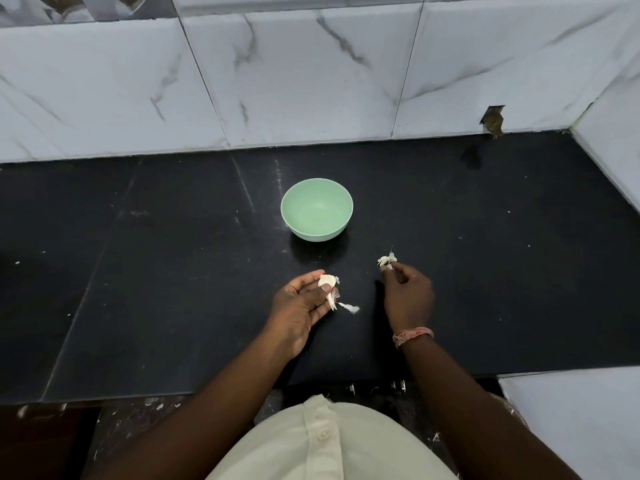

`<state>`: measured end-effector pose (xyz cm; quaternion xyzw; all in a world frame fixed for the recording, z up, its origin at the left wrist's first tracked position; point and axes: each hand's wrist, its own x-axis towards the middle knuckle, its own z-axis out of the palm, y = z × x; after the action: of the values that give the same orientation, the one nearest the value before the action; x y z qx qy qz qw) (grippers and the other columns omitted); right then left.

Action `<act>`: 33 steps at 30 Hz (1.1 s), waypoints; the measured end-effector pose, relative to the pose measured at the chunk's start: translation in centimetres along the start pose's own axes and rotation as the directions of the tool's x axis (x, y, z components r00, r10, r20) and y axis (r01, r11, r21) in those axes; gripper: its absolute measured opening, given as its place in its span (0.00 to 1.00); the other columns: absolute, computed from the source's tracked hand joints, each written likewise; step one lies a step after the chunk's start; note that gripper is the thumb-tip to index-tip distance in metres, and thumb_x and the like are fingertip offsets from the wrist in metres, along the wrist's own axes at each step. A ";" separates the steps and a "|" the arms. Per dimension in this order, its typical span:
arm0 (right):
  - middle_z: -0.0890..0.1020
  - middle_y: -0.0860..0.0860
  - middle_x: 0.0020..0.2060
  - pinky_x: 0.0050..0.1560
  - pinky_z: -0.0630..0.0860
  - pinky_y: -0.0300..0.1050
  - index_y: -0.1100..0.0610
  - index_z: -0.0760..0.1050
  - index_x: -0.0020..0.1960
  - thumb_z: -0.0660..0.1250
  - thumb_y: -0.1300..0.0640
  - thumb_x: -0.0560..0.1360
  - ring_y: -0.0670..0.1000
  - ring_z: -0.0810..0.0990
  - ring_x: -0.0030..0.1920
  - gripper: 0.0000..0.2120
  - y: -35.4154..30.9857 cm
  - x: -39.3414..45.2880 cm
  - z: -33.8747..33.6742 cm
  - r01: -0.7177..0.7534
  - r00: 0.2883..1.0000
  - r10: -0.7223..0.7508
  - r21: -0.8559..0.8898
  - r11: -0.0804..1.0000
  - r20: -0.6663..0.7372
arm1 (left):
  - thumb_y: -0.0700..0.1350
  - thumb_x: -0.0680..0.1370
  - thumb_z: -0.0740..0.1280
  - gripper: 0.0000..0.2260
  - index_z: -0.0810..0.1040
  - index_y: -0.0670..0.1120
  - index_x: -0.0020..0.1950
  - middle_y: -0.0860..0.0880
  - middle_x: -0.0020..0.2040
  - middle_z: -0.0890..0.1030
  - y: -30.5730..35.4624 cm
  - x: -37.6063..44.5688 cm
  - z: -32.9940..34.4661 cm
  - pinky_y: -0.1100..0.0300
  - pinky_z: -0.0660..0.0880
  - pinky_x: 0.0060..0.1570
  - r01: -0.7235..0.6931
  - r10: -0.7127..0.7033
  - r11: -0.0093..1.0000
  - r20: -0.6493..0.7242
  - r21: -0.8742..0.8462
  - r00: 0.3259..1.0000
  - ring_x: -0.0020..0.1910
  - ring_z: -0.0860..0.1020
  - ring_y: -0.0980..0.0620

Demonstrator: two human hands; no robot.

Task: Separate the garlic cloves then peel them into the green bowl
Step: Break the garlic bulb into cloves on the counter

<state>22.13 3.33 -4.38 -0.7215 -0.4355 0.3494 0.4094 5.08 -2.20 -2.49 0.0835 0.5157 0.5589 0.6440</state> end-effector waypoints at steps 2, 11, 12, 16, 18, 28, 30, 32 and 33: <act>0.87 0.47 0.42 0.49 0.78 0.41 0.53 0.87 0.50 0.73 0.55 0.77 0.44 0.83 0.43 0.05 -0.8 -1.0 0.2 0.103 0.992 -0.102 -0.012 0.995 0.075 | 0.31 0.77 0.69 0.14 0.79 0.38 0.62 0.41 0.56 0.85 -0.1 0.0 0.0 0.54 0.82 0.51 -0.004 0.004 1.000 0.004 0.027 1.000 0.52 0.85 0.45; 0.87 0.54 0.40 0.39 0.82 0.42 0.61 0.86 0.50 0.75 0.64 0.75 0.47 0.84 0.36 0.05 -2.7 -3.8 2.3 -0.046 0.907 -0.085 0.299 0.953 0.411 | 0.28 0.76 0.67 0.13 0.80 0.35 0.60 0.38 0.50 0.85 -0.1 0.1 0.1 0.53 0.84 0.47 -0.088 0.087 0.996 0.048 0.012 0.995 0.48 0.85 0.45; 0.87 0.55 0.40 0.42 0.83 0.46 0.61 0.86 0.49 0.75 0.65 0.74 0.49 0.84 0.37 0.04 -2.6 -3.7 2.3 -0.073 0.904 -0.068 0.310 0.948 0.422 | 0.30 0.75 0.69 0.14 0.80 0.35 0.60 0.38 0.50 0.85 -0.2 0.0 0.1 0.51 0.83 0.52 -0.097 0.096 0.995 0.052 0.016 0.994 0.49 0.85 0.44; 0.88 0.55 0.40 0.52 0.84 0.55 0.58 0.86 0.46 0.74 0.66 0.75 0.59 0.87 0.45 0.05 -2.2 -3.8 2.6 -0.100 0.894 -0.050 0.306 0.947 0.446 | 0.30 0.73 0.72 0.14 0.81 0.36 0.58 0.39 0.48 0.85 -0.2 -0.1 -0.3 0.53 0.83 0.52 -0.148 0.146 0.986 0.042 0.073 0.988 0.46 0.85 0.45; 0.88 0.54 0.40 0.51 0.84 0.52 0.58 0.86 0.46 0.73 0.67 0.75 0.57 0.87 0.45 0.05 -2.4 -3.9 2.7 -0.090 0.895 -0.058 0.306 0.948 0.442 | 0.28 0.74 0.70 0.13 0.81 0.35 0.58 0.38 0.47 0.86 -0.1 -0.2 -0.3 0.56 0.83 0.47 -0.154 0.152 0.984 0.025 0.093 0.988 0.45 0.85 0.45; 0.83 0.55 0.37 0.38 0.80 0.42 0.61 0.82 0.48 0.67 0.68 0.80 0.51 0.79 0.35 0.06 -3.1 -3.6 2.9 -0.299 0.850 0.032 0.430 0.852 0.526 | 0.30 0.78 0.67 0.09 0.81 0.37 0.57 0.42 0.47 0.86 0.4 0.0 -0.1 0.60 0.83 0.43 -0.103 0.103 0.995 0.012 -0.002 0.995 0.45 0.85 0.49; 0.80 0.51 0.35 0.39 0.77 0.40 0.59 0.80 0.50 0.65 0.66 0.81 0.46 0.76 0.36 0.06 -3.1 -3.6 2.8 -0.450 0.803 0.107 0.478 0.754 0.586 | 0.31 0.79 0.65 0.09 0.80 0.37 0.58 0.42 0.48 0.85 0.4 0.1 0.0 0.60 0.83 0.47 -0.074 0.075 0.995 0.009 -0.067 0.997 0.46 0.85 0.49; 0.82 0.51 0.37 0.41 0.78 0.41 0.59 0.79 0.52 0.64 0.64 0.83 0.47 0.79 0.38 0.06 -2.9 -3.3 2.5 -0.554 0.769 0.166 0.514 0.654 0.617 | 0.31 0.80 0.65 0.09 0.80 0.38 0.58 0.42 0.50 0.85 0.5 0.3 -0.2 0.60 0.83 0.47 -0.058 0.057 0.994 -0.012 -0.097 0.998 0.48 0.85 0.50; 0.83 0.52 0.38 0.41 0.79 0.41 0.60 0.79 0.53 0.64 0.63 0.83 0.48 0.80 0.38 0.05 -2.7 -3.0 2.3 -0.572 0.771 0.182 0.538 0.619 0.611 | 0.31 0.80 0.65 0.09 0.80 0.38 0.58 0.42 0.51 0.85 0.5 0.4 -0.3 0.61 0.83 0.47 -0.049 0.047 0.993 -0.021 -0.105 0.999 0.48 0.84 0.50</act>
<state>18.10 1.97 -2.50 -0.4721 -0.1913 0.7418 0.4363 4.51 -1.85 -2.51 0.0566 0.4893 0.6013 0.6291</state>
